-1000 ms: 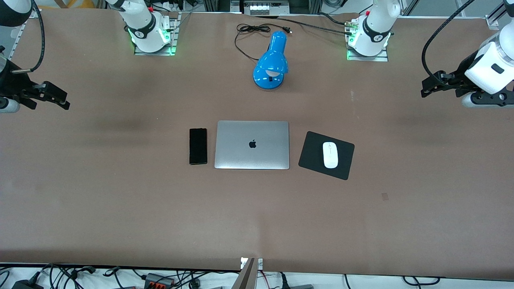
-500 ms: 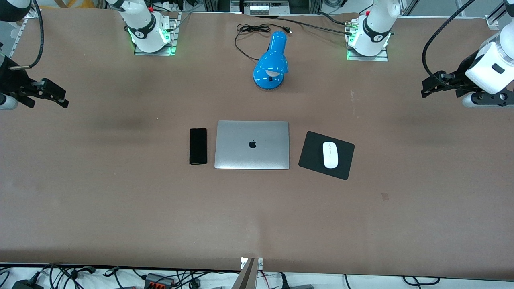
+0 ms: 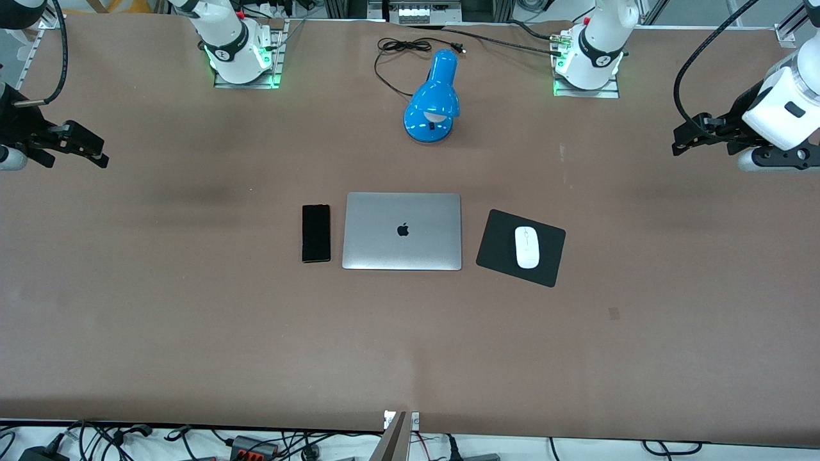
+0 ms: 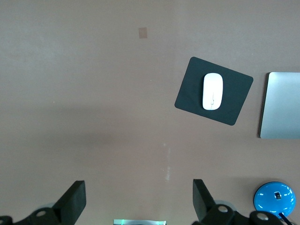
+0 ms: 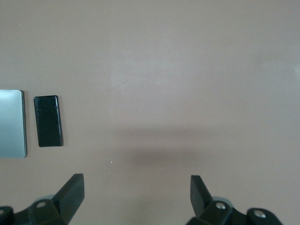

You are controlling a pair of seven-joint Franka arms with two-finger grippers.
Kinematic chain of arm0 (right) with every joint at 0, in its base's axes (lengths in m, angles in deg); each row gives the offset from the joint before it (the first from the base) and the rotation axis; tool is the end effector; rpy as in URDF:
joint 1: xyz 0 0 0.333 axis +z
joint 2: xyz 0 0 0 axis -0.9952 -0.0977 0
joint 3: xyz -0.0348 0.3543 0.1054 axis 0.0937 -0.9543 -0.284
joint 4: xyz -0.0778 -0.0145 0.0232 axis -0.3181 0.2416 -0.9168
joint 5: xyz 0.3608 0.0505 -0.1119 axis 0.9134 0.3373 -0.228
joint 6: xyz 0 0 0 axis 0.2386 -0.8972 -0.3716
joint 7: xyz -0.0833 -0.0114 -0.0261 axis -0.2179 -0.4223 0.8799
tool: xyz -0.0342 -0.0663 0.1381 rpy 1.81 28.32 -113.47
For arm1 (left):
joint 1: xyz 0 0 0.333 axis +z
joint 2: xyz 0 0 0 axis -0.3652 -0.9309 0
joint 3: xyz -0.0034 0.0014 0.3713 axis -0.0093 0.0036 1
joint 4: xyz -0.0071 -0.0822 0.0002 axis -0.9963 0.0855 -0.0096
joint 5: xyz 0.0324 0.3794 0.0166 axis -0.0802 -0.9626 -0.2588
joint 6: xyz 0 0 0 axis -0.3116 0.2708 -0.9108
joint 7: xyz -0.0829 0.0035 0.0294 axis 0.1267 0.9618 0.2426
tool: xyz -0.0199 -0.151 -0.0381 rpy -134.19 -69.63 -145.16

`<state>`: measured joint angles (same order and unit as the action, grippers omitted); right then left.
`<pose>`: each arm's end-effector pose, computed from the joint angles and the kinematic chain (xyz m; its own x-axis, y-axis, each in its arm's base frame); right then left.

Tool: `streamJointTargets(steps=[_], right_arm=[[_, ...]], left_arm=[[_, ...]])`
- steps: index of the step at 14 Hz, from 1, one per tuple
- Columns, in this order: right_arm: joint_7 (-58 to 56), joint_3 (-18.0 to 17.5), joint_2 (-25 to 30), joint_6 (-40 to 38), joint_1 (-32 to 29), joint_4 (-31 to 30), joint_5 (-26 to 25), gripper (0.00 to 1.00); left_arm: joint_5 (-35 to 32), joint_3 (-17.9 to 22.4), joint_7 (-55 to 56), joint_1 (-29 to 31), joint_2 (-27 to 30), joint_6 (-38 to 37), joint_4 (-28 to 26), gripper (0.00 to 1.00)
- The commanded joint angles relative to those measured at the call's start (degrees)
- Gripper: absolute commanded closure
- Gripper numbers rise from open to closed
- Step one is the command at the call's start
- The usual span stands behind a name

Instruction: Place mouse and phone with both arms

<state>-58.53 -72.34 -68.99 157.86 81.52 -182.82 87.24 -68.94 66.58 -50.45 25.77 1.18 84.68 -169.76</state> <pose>0.5268 -0.0325 0.5853 0.9990 0.0043 0.0436 0.0042 -1.0000 0.0021 0.5187 -0.0270 0.6034 0.9944 0.0339 -0.0998 0.0347 -0.9994 0.0065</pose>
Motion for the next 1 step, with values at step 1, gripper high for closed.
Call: streamJointTargets(steps=[1], right_arm=[[-1.1,-0.8,1.02,-0.49,-0.91,-0.48,-0.08,0.0]], left_arm=[[1.07,0.14,0.42,0.13,0.0,-0.58,0.96,0.0]])
